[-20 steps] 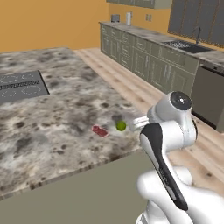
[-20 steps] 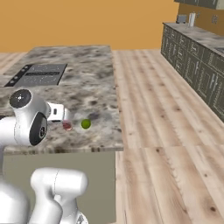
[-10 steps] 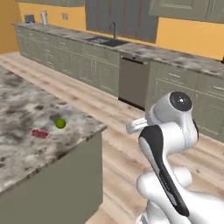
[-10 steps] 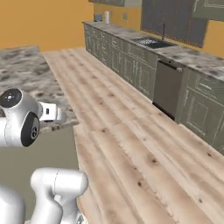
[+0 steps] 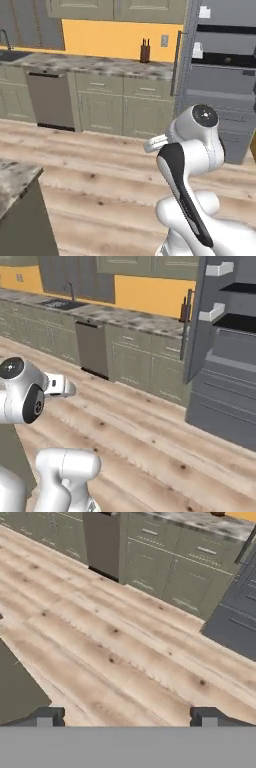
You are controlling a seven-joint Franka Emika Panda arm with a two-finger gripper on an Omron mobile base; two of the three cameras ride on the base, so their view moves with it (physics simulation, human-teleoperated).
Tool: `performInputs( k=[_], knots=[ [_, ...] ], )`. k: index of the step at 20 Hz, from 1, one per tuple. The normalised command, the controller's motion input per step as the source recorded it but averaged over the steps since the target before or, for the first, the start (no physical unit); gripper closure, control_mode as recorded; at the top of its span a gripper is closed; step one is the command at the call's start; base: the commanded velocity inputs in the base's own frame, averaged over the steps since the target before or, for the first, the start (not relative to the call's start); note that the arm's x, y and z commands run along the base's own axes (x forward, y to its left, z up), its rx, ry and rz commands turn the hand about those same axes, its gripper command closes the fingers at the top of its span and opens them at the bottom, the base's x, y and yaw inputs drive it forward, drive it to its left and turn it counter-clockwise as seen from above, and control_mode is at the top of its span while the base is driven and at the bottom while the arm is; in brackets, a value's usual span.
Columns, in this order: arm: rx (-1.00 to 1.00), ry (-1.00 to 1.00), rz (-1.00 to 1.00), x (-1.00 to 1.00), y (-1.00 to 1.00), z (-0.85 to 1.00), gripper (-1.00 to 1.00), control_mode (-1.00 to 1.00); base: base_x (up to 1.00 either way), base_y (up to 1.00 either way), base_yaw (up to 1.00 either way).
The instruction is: Open the fridge, remove the pear, lime, and steak, and place them on any counter.
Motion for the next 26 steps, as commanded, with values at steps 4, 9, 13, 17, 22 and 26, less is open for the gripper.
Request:
performInputs(
  k=[4, 9, 13, 17, 22, 26],
  knots=[
    [0.0, 0.0, 0.0, 0.0, 0.0, 0.0, -1.0, 1.0, 0.0, -0.72, -0.76],
    [0.0, 0.0, 0.0, 0.0, 0.0, 0.0, -1.0, 1.0, 0.21, -0.51, -0.75],
    [0.0, 0.0, 0.0, 0.0, 0.0, 0.0, -1.0, 1.0, 0.81, 0.02, -0.59],
    [0.0, 0.0, 0.0, 0.0, 0.0, 0.0, -1.0, 1.0, 1.0, 0.6, -0.29],
    [0.0, 0.0, 0.0, 0.0, 0.0, 0.0, -1.0, 1.0, 1.0, 0.36, -0.17],
    [0.0, 0.0, 0.0, 0.0, 0.0, 0.0, -1.0, 1.0, 1.0, 0.1, -0.02]
  ],
)
